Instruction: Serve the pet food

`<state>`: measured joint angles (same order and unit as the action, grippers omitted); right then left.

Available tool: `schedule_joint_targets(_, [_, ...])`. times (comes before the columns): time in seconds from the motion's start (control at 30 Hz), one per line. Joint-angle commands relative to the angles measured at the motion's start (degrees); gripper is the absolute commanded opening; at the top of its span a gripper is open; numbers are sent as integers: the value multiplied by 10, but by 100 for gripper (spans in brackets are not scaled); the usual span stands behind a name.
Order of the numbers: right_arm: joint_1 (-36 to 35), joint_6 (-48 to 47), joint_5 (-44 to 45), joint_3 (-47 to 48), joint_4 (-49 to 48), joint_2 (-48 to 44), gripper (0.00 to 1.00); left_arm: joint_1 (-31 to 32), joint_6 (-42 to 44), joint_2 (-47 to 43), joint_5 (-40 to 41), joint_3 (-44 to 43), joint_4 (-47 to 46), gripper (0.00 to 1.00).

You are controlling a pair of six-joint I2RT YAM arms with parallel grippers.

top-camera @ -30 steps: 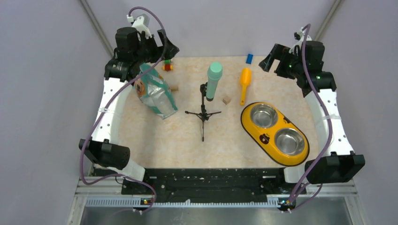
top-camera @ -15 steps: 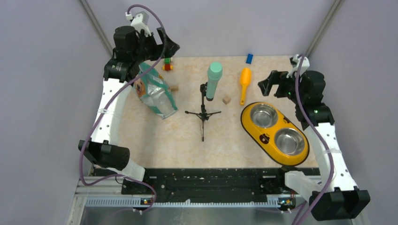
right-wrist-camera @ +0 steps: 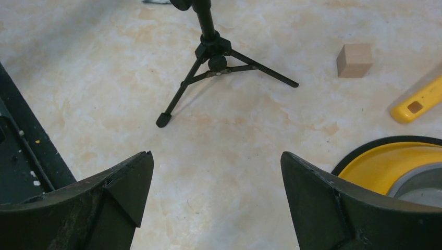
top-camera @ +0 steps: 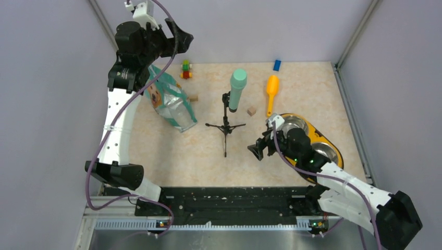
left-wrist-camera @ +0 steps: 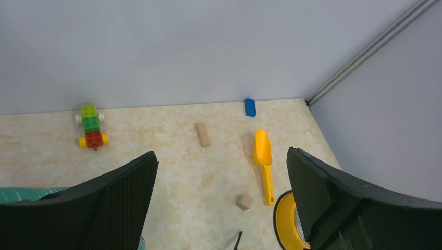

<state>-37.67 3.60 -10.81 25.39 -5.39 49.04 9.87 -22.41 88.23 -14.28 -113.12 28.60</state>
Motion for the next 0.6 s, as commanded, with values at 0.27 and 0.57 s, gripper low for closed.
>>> schedule_joint_targets(0.27, [-12, 74, 12, -46, -293, 111, 86, 2, -17, -34, 48, -3, -12, 97])
schedule_joint_targets(0.57, [-12, 230, 2, -64, -402, 190, 81, 2, -9, -50, 60, 6, -22, 97])
